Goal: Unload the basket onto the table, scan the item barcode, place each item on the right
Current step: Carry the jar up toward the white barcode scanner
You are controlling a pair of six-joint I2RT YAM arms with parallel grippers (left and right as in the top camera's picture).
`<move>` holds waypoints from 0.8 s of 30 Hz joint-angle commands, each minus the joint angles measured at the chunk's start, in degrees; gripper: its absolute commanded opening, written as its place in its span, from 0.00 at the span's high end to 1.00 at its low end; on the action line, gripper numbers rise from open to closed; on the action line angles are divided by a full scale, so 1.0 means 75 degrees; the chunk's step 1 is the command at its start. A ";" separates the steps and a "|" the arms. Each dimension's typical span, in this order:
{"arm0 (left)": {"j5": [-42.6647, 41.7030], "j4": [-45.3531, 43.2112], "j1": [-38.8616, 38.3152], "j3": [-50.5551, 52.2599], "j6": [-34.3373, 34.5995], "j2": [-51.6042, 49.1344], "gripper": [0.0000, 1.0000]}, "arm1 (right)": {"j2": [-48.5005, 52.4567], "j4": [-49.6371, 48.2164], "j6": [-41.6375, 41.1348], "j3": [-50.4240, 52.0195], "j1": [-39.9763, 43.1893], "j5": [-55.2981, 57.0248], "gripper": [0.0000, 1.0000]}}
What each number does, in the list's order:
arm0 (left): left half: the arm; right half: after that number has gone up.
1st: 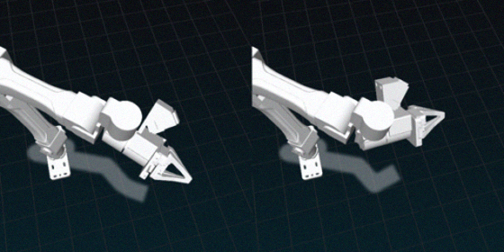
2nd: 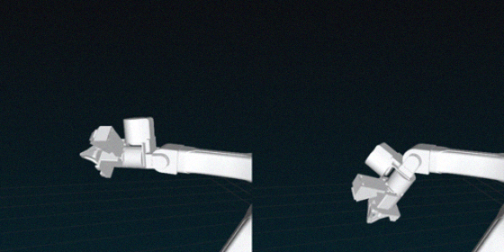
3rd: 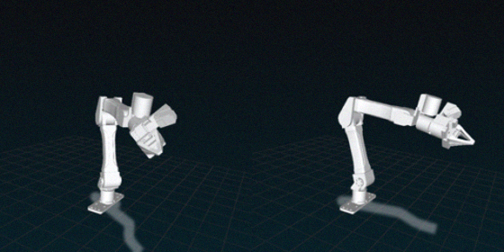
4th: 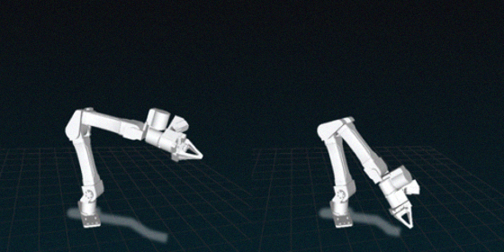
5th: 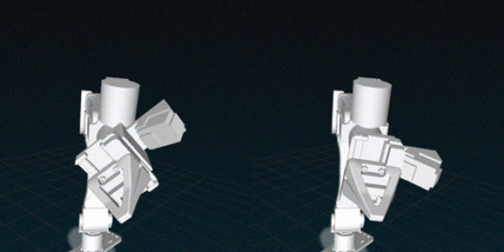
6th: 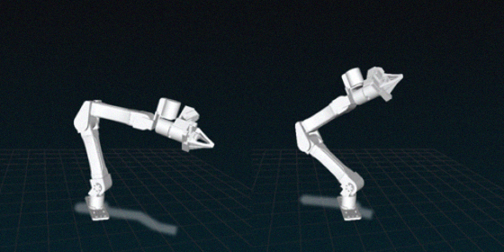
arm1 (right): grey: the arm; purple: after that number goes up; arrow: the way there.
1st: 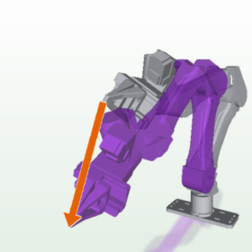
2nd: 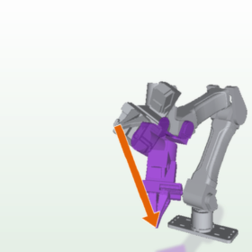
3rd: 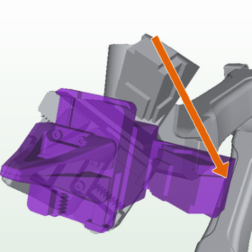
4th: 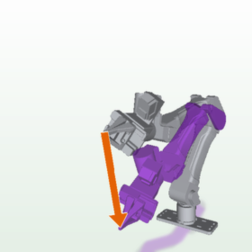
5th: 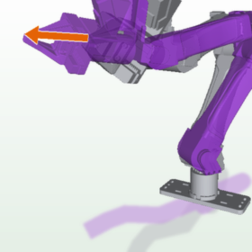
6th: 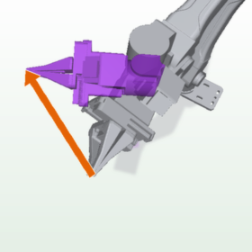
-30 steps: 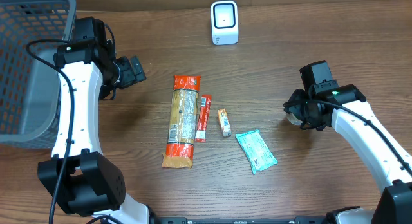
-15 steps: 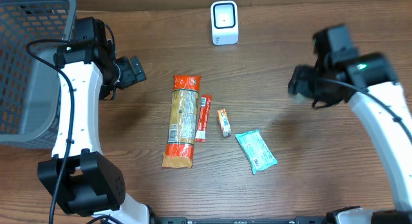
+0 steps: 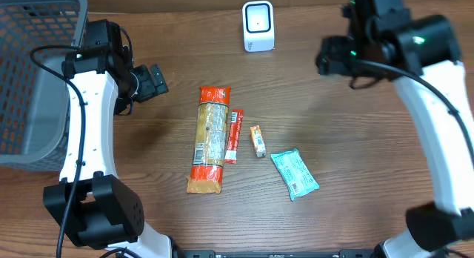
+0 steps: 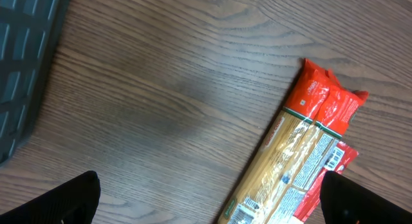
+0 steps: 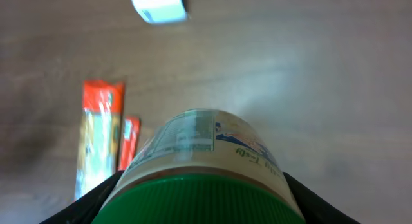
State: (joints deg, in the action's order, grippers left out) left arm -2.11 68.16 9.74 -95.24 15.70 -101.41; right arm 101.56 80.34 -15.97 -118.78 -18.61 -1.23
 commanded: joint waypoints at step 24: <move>0.0026 0.0017 -0.0050 -0.0134 -0.0119 -0.0017 0.00 | 0.4068 -0.7950 0.1731 -0.0157 -0.0804 0.0035 0.96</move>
State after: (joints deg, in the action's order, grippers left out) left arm -2.13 68.18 9.74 -95.24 15.70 -101.41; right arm 129.38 25.58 -4.25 -118.72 -24.43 -1.06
